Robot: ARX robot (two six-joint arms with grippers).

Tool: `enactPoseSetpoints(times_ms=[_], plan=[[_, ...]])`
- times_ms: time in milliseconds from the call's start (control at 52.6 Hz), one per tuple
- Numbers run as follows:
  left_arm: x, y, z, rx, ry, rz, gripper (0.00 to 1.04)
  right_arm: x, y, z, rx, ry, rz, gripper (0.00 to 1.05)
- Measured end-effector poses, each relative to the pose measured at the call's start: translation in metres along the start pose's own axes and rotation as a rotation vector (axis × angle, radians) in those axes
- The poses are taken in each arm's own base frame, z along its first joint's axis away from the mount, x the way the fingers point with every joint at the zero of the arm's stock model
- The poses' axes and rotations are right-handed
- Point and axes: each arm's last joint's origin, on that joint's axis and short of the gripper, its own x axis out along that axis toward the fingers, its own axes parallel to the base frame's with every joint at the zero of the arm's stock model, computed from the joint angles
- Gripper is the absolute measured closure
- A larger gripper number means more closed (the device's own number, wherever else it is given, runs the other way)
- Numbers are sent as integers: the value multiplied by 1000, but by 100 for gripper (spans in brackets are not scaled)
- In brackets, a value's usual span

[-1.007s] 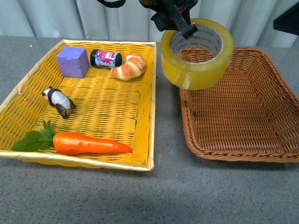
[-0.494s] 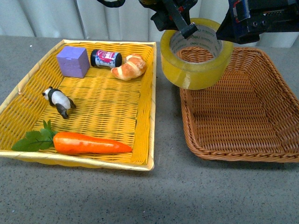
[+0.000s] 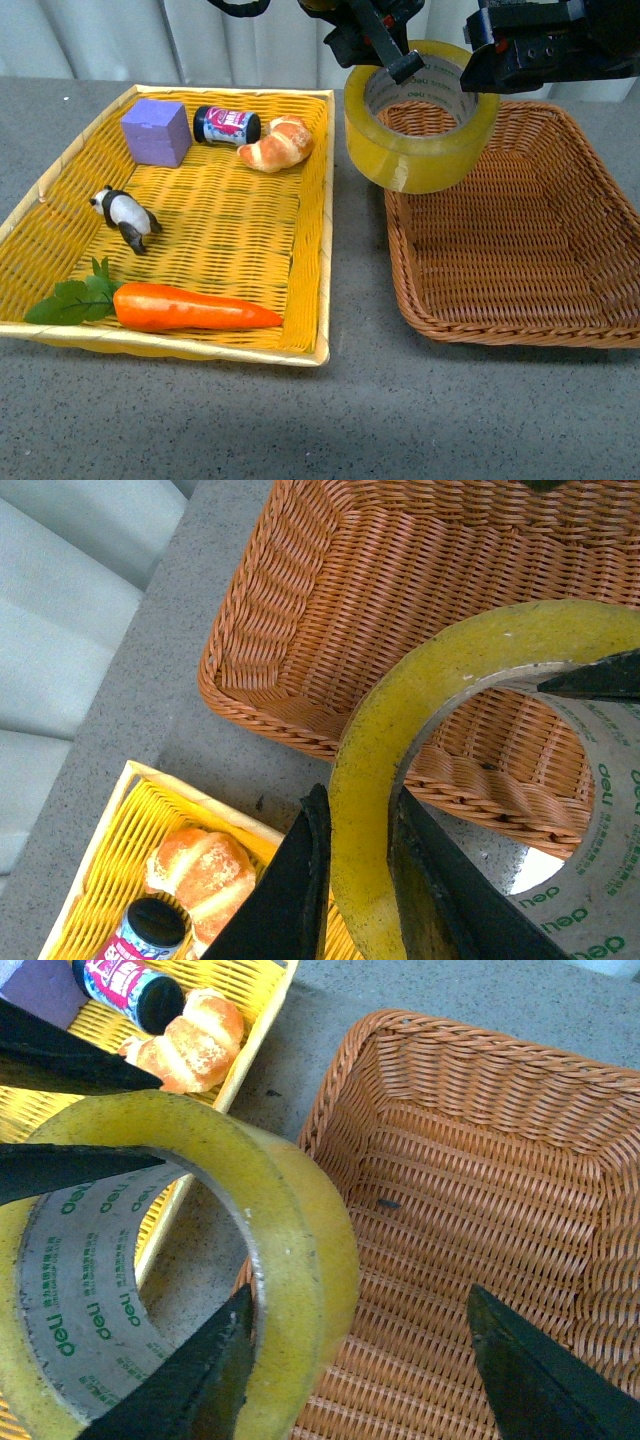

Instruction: Move tape to another basket

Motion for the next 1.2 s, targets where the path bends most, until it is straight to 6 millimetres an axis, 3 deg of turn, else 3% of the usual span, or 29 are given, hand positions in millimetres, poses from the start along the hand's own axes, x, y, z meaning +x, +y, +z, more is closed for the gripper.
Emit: enactPoseSetpoints(times_ms=[209,266,532,646,798,931,1007,1102,1197], plan=[[0,0,0,-12,-8,-9,91,3,3,0,79,24,22,85],[0,0,0,-19,-9,-9,91,3,3,0,85,26,21,91],[2,-2,3,-48,14,68,91,5,-1,1,100,21,2,93],[-3,-6,7,-69,7,115,73,10,-7,-1,75,30,-54,93],[-35,4,8,-168,-102,318,42,23,-28,-14,95,81,-96,93],[-51,19,-24,-382,-111,593,19,28,-46,-23,117,92,-137,93],[-55,20,-56,-535,-82,717,5,34,-56,-31,134,110,-167,93],[-59,17,-93,-678,-63,837,7,43,-63,-42,138,142,-194,93],[-63,11,-114,-761,-38,896,6,50,-67,-50,149,172,-195,93]])
